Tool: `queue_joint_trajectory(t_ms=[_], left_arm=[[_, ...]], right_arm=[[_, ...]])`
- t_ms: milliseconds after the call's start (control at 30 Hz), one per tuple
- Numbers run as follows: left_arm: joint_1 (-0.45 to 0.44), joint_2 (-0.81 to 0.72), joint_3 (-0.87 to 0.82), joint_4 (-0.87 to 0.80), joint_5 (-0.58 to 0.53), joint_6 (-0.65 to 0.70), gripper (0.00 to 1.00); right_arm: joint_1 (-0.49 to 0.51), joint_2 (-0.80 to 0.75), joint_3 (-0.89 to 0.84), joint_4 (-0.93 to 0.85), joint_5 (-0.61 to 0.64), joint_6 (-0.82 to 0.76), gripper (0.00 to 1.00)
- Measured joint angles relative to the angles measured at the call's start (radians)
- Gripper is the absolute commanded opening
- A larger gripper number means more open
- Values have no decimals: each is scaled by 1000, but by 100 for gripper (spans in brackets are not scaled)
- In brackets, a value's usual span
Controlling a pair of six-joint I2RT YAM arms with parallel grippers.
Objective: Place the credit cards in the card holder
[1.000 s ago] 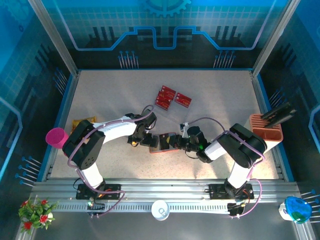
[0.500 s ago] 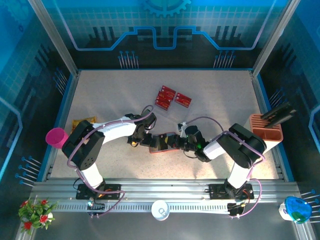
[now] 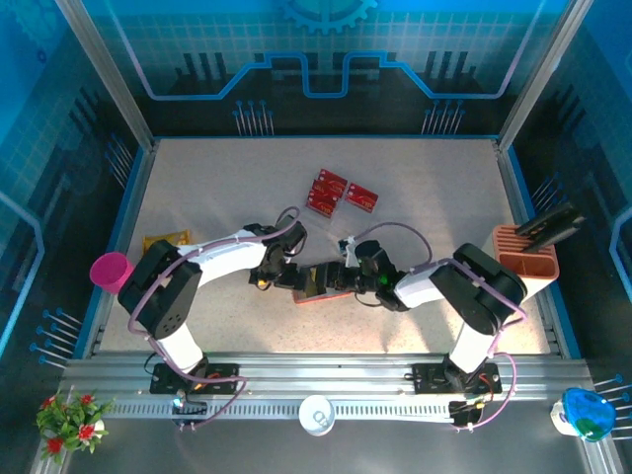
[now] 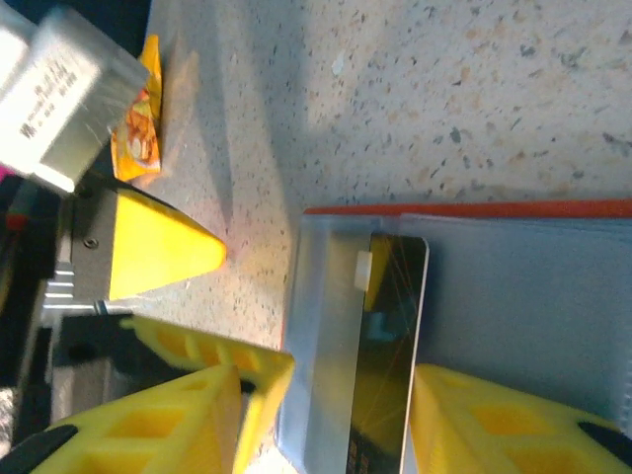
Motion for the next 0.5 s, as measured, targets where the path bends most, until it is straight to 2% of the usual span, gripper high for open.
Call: queue_joint_trajectory(t_ms=[100, 167, 333, 433, 500], left_arm=[[27, -40, 1, -11, 2, -24, 99], [47, -65, 1, -12, 5, -39, 99], [69, -79, -11, -17, 3, -64, 99], [69, -72, -23, -30, 3, -65, 99], [69, -53, -23, -35, -1, -65, 99]], right_arm=[[-8, -58, 37, -141, -3, -50, 48], [-17, -84, 70, -219, -9, -83, 44], [-36, -100, 151, -390, -10, -155, 21], [-37, -92, 195, -480, -10, -192, 13], [-37, -72, 231, -529, -13, -211, 12]])
